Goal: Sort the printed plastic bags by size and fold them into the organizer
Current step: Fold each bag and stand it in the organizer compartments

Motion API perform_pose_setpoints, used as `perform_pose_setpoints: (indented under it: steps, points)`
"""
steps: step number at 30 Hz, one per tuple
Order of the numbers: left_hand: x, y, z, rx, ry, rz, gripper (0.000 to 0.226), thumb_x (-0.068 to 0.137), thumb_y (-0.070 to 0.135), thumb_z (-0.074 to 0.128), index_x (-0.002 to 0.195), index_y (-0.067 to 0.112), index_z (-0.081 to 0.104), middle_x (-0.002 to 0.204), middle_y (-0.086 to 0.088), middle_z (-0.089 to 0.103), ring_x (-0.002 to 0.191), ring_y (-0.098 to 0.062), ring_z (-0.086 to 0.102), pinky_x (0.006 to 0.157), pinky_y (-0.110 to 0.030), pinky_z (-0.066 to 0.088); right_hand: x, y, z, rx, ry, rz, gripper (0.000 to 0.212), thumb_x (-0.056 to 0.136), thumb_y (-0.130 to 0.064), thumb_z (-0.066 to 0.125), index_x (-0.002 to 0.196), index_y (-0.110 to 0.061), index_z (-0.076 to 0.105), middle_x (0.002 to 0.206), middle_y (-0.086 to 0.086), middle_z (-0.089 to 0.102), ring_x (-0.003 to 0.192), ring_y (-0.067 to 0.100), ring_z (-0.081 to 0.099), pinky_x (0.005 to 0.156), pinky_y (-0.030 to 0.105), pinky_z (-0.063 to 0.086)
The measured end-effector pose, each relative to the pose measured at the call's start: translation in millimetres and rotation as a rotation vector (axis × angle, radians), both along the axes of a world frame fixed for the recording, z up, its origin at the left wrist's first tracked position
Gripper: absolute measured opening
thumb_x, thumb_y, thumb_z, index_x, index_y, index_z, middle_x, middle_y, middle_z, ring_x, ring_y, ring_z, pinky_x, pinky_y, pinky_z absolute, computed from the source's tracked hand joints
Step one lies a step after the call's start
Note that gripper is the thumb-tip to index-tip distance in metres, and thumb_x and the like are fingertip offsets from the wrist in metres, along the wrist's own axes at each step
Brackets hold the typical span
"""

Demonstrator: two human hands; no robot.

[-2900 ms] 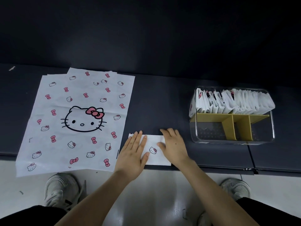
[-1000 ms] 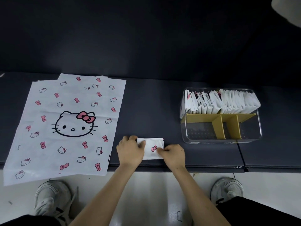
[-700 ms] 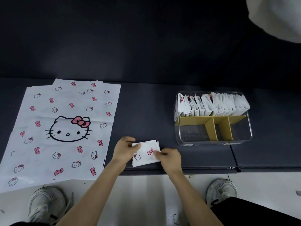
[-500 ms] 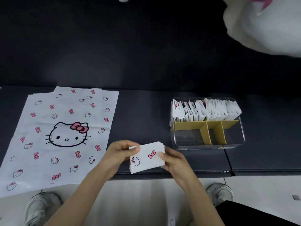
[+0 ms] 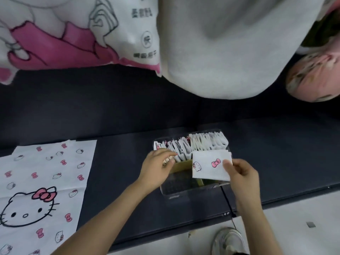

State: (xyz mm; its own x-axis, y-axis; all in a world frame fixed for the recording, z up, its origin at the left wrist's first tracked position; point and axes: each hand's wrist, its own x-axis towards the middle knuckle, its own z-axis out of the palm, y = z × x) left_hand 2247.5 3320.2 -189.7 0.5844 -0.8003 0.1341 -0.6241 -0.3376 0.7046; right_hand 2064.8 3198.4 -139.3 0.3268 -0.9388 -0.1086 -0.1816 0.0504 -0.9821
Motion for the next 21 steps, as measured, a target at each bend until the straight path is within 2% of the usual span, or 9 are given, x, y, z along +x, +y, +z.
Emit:
perform_pose_setpoints:
  steps: [1,3,6,8,10,13,16,19,21]
  points:
    - [5,-12,-3,0.013,-0.126,-0.037,0.028,0.096,0.028,0.049,0.118,0.023,0.066,0.127,0.002,0.059,0.121,-0.021,0.049,0.102,-0.031,0.031,-2,-11,1,-0.053,0.027,0.001,0.01,0.091,-0.01,0.059,0.081,-0.01,0.061,0.073,0.003,0.064,0.063,0.005,0.059,0.056,0.017,0.045]
    - [15,-35,-10,0.047,-0.374,-0.168,0.038,0.094,0.033,0.039,0.117,0.024,0.067,0.133,-0.004,0.057,0.126,-0.031,0.048,0.106,-0.044,0.029,-2,-29,-1,-0.117,0.067,0.007,0.008,0.093,-0.015,0.055,0.085,-0.012,0.057,0.082,0.013,0.064,0.072,0.017,0.057,0.061,0.029,0.044]
    - [25,-60,-18,0.186,-0.566,-0.395,0.048,0.095,0.038,0.026,0.129,0.027,0.057,0.144,0.0,0.046,0.138,-0.027,0.034,0.116,-0.045,0.007,6,-45,-4,-0.163,0.073,0.018,0.007,0.095,-0.018,0.052,0.089,-0.014,0.055,0.086,0.019,0.063,0.071,0.02,0.053,0.06,0.035,0.044]
    - [32,-65,-26,0.236,-0.585,-0.442,0.056,0.094,0.046,0.018,0.137,0.029,0.049,0.148,0.005,0.038,0.143,-0.02,0.024,0.115,-0.043,-0.008,14,-51,-5,-0.215,0.064,0.018,0.009,0.095,-0.019,0.051,0.089,-0.012,0.053,0.074,0.016,0.056,0.061,0.009,0.048,0.053,0.024,0.04]
    - [39,-60,-35,0.245,-0.595,-0.433,0.054,0.095,0.049,0.021,0.132,0.028,0.054,0.142,0.004,0.048,0.139,-0.019,0.034,0.115,-0.044,-0.009,26,-54,-8,-0.265,0.037,0.011,0.01,0.096,-0.02,0.051,0.089,-0.013,0.052,0.065,0.003,0.047,0.05,0.002,0.039,0.047,0.015,0.034]
    - [51,-42,-46,0.237,-0.639,-0.387,0.053,0.099,0.051,0.021,0.12,0.029,0.064,0.13,0.003,0.06,0.128,-0.02,0.049,0.112,-0.048,0.0,52,-54,-16,-0.293,0.016,0.026,0.005,0.097,-0.019,0.05,0.098,-0.016,0.054,0.073,-0.002,0.059,0.055,0.001,0.049,0.049,0.016,0.038]
    - [57,-29,-54,0.21,-0.634,-0.375,0.058,0.1,0.052,0.013,0.123,0.03,0.062,0.131,0.004,0.059,0.127,-0.021,0.05,0.112,-0.049,0.004,79,-51,-29,-0.415,0.078,0.079,0.008,0.097,-0.019,0.05,0.099,-0.013,0.054,0.082,0.007,0.062,0.066,0.016,0.055,0.056,0.029,0.042]
    - [57,-26,-58,0.198,-0.618,-0.369,0.058,0.1,0.052,0.011,0.128,0.031,0.058,0.135,0.004,0.055,0.13,-0.021,0.047,0.112,-0.047,0.002,98,-46,-43,-0.66,0.261,0.126,0.012,0.094,-0.015,0.053,0.099,-0.004,0.057,0.075,0.008,0.059,0.067,0.022,0.051,0.056,0.033,0.038]
    - [57,-27,-60,0.176,-0.611,-0.355,0.058,0.1,0.051,0.012,0.128,0.03,0.059,0.135,0.003,0.056,0.129,-0.021,0.047,0.112,-0.048,0.004,103,-42,-51,-0.812,0.407,0.194,0.013,0.09,-0.012,0.061,0.097,-0.002,0.061,0.061,0.008,0.055,0.053,0.021,0.046,0.044,0.028,0.026]
